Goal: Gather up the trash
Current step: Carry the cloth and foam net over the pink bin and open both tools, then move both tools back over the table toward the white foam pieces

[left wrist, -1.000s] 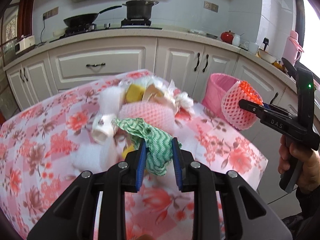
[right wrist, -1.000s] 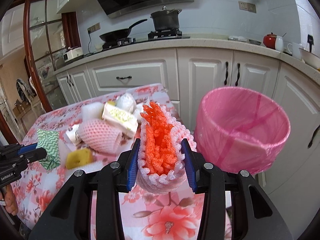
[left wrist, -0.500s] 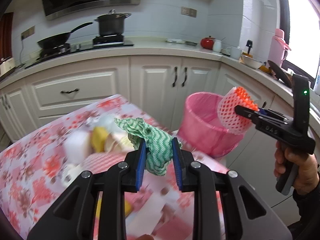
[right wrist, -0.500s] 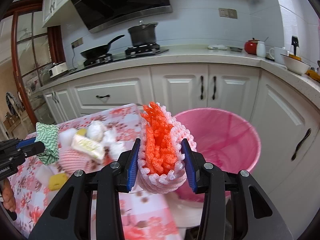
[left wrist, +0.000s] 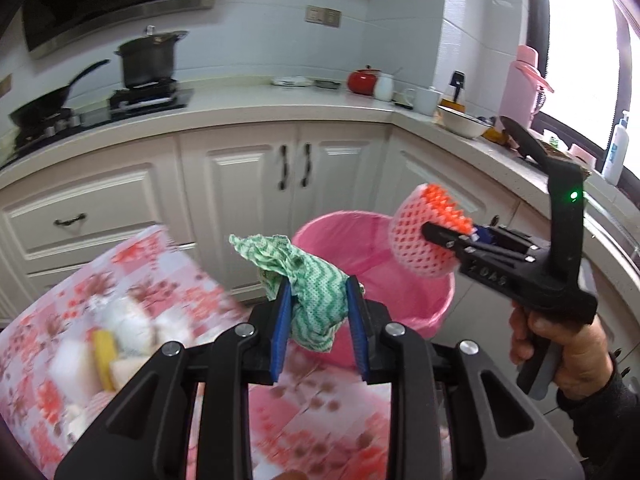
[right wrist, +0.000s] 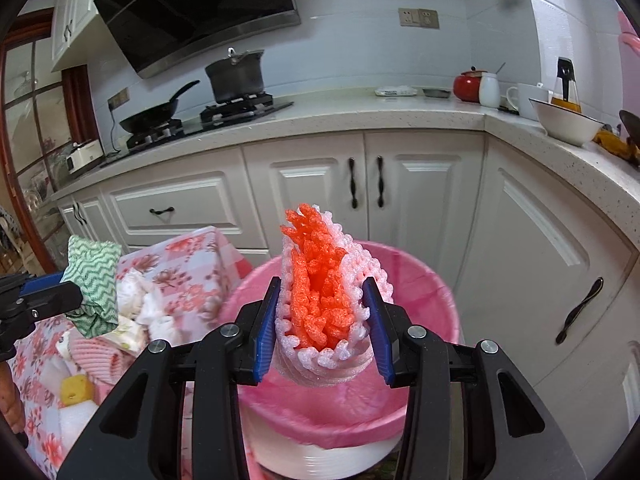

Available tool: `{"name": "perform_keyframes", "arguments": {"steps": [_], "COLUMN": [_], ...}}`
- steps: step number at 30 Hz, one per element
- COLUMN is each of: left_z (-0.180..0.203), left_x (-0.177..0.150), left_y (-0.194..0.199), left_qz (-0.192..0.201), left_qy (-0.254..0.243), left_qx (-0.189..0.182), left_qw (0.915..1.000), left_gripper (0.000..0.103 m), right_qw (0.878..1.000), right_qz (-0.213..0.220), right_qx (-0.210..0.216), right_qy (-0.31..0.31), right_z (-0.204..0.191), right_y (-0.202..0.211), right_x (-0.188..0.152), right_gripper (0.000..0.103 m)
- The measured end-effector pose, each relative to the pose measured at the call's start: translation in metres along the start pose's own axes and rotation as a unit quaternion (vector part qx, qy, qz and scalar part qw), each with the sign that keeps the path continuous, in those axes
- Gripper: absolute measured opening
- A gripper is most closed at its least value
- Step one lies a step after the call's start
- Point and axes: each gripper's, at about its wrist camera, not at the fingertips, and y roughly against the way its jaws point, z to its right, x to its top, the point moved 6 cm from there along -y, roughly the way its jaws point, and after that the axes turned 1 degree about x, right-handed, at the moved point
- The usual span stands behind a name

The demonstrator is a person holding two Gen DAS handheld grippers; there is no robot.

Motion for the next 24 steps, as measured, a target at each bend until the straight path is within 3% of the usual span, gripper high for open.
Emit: {"name": "perform_keyframes", "arguments": {"steps": [15, 16, 17, 18, 20, 24], "left_z": [0.04, 0.04, 0.04, 0.039, 0.039, 0.036], "left_x": [0.012, 0.01, 0.01, 0.01, 0.009, 0.007], "left_y": [-0.089, -0.091, -0.094, -0.095, -0.097, -0.098], "left_qz": [-0.057, -0.058, -0.06, -0.061, -0.062, -0.063], "left_qy": [0.019, 0.021, 0.023, 0.025, 0.029, 0.035], "left_qx": [-0.05, -0.052, -0.053, -0.054, -0.055, -0.051], "left_qw": [0.997, 0.9967, 0.9965, 0.9964, 0.9962, 0.9961], "left_gripper": [0.028, 0.036, 0.051, 0.056, 0.057, 0.057], "right_qw": [0.999, 0.999, 0.999, 0.999, 0.999, 0.999], "right_qz": [-0.034, -0.035, -0.035, -0.033, -0.03, -0.031], "right_qx": [-0.004, -0.004, -0.004, -0.005, -0.008, -0.01], "right_qy": [-0.028, -0.029, -0.031, -0.034, -0.036, -0.04], "right_z": [0.047, 0.048, 0.05, 0.051, 0.055, 0.061], "right_y": [-0.029, -0.03, -0.03, -0.029, -0.028, -0.028], "right_x": [-0.003, -0.004, -0.004, -0.004, -0.004, -0.006], "right_gripper": [0.045, 0.048, 0.05, 0.055, 0.063, 0.064]}}
